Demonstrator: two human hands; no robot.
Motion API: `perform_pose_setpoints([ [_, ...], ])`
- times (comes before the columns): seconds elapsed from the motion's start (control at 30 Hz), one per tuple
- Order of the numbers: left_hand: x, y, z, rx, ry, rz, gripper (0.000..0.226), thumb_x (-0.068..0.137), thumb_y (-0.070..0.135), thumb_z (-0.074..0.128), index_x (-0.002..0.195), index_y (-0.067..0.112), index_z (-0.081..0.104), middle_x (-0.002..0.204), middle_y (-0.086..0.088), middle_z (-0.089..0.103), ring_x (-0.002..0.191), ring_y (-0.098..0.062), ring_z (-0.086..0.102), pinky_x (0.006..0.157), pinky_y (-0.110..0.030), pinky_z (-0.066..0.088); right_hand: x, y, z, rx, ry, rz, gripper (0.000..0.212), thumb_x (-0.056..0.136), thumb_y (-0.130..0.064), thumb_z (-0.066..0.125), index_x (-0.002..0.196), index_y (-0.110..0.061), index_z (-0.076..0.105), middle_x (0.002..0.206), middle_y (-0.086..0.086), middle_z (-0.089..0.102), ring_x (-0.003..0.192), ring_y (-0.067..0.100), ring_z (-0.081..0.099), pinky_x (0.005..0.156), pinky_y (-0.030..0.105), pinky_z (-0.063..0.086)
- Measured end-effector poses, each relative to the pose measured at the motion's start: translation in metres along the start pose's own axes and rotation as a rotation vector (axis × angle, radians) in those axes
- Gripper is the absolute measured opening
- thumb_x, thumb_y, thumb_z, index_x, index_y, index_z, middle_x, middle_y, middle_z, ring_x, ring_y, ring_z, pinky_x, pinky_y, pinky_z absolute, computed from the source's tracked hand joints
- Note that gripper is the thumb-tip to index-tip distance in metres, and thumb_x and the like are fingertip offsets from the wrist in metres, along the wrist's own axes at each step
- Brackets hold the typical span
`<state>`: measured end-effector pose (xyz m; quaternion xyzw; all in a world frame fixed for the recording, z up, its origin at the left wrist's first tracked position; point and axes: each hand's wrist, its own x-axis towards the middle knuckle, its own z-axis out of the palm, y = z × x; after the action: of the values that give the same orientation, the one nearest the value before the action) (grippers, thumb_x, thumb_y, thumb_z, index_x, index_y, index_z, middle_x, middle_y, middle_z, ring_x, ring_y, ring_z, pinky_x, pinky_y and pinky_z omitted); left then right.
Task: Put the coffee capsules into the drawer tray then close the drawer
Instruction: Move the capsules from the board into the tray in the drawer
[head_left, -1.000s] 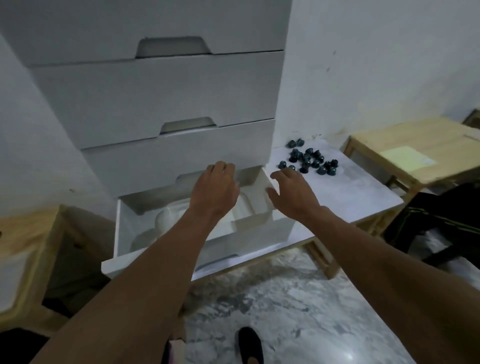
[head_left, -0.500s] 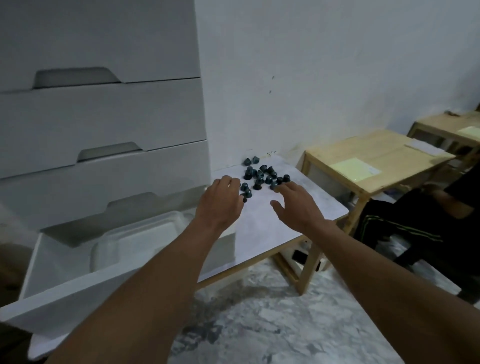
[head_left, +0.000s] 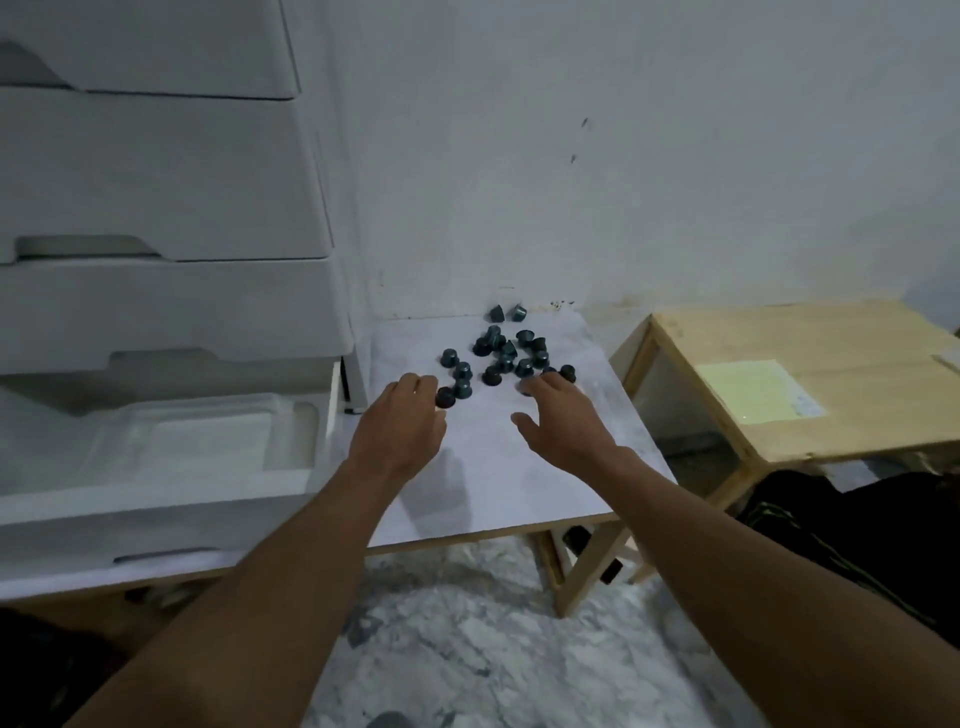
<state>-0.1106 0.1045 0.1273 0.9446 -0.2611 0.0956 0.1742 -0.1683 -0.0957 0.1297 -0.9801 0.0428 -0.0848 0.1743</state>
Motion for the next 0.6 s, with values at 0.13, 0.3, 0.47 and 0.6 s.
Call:
perform_pose_setpoints([
  [0.13, 0.02, -0.004, 0.015, 0.019, -0.005, -0.064, 0.033, 0.09, 0.021, 0.054, 0.119, 0.005, 0.053, 0.115, -0.013, 0.057, 0.099, -0.029, 0.055, 0.076, -0.035, 0.046, 0.034, 0.013, 0.016, 0.036, -0.05, -0.052, 0.044, 0.089, -0.025, 0.06, 0.13, -0.01, 0.051, 0.131, 0.009, 0.053, 0.118, 0.027, 0.051, 0.096, 0.035, 0.042],
  [0.3, 0.055, -0.022, 0.048, 0.007, -0.042, -0.132, 0.03, 0.089, 0.022, 0.057, 0.114, 0.004, 0.057, 0.11, -0.011, 0.059, 0.096, -0.029, 0.059, 0.074, -0.038, 0.049, 0.089, 0.027, 0.049, 0.06, -0.127, -0.086, 0.044, 0.091, -0.024, 0.058, 0.132, -0.01, 0.05, 0.133, 0.009, 0.053, 0.122, 0.025, 0.049, 0.098, 0.033, 0.039],
  [0.47, 0.097, -0.051, 0.095, -0.026, -0.158, -0.199, 0.032, 0.09, 0.022, 0.052, 0.118, 0.007, 0.054, 0.116, -0.01, 0.057, 0.102, -0.027, 0.058, 0.083, -0.036, 0.047, 0.148, 0.038, 0.089, 0.088, -0.227, -0.097, 0.036, 0.09, -0.017, 0.057, 0.125, -0.009, 0.055, 0.123, 0.013, 0.058, 0.114, 0.029, 0.053, 0.094, 0.035, 0.042],
  [0.6, 0.125, -0.067, 0.129, -0.074, -0.256, -0.225, 0.035, 0.09, 0.026, 0.053, 0.121, 0.011, 0.052, 0.119, -0.007, 0.057, 0.105, -0.024, 0.057, 0.086, -0.033, 0.045, 0.184, 0.047, 0.122, 0.09, -0.311, -0.1, 0.033, 0.087, -0.013, 0.057, 0.12, -0.005, 0.057, 0.114, 0.017, 0.06, 0.103, 0.036, 0.056, 0.085, 0.04, 0.047],
])
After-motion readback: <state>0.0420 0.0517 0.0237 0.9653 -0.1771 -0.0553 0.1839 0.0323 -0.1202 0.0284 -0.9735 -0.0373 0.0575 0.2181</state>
